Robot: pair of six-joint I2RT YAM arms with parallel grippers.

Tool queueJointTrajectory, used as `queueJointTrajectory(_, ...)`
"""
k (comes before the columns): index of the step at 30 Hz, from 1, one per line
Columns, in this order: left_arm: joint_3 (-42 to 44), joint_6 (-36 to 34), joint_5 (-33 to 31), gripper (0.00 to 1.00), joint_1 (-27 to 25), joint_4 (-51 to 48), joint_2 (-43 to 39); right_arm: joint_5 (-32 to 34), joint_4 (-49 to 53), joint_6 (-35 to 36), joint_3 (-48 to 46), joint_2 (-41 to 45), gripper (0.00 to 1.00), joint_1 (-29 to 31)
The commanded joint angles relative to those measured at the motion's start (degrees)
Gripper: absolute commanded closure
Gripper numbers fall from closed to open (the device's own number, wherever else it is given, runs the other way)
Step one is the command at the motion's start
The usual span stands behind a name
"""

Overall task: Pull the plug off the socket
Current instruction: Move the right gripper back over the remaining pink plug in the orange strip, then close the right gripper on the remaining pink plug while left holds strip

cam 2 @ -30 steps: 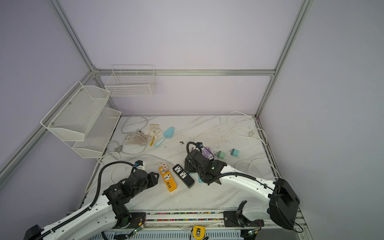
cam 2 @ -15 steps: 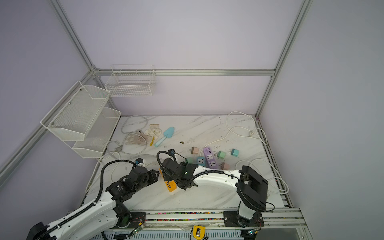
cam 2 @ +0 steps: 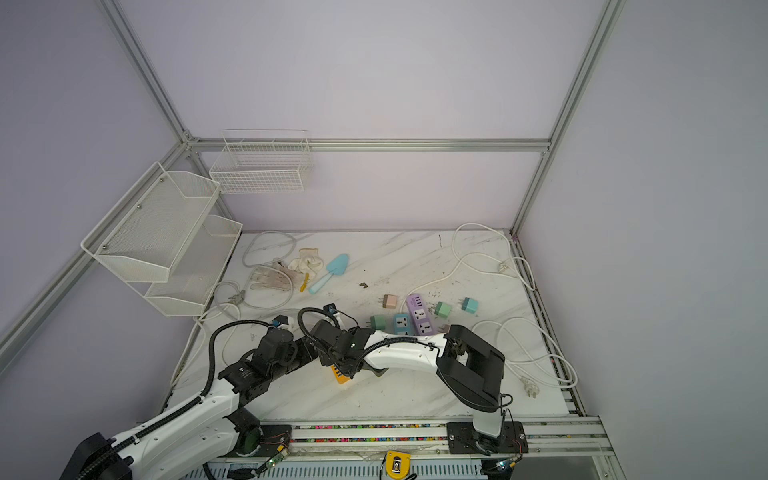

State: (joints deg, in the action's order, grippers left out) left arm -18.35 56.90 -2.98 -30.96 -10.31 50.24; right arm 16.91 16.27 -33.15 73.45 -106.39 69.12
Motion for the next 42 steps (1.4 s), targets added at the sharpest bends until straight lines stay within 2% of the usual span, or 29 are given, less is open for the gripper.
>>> queueJointTrajectory(1, 2.0, 0.0, 2.1, 0.57, 1.6, 4.5, 1.0, 0.9, 1.8, -0.1, 2.1, -1.6, 0.29, 0.2)
queueJointTrajectory(7, 2.6, -0.4, 5.3, 0.58, 2.6, 9.3, 4.5, 1.7, 1.6, 0.6, 3.3, -3.6, 0.33, -0.1)
queueJointTrajectory(26, 2.3, 0.9, 6.2, 0.6, 3.5, 8.4, 10.8, 0.1, 0.9, 4.5, 7.3, -9.0, 0.43, -2.1)
queueJointTrajectory(36, 3.2, 3.1, 6.3, 0.61, 3.5, 6.2, 11.1, -1.3, 0.4, 6.0, 8.2, -10.7, 0.54, -2.5)
queueJointTrajectory(42, 3.5, 4.0, 7.1, 0.62, 3.5, 5.2, 11.2, -3.2, -0.1, 7.1, 8.1, -10.5, 0.67, -2.5)
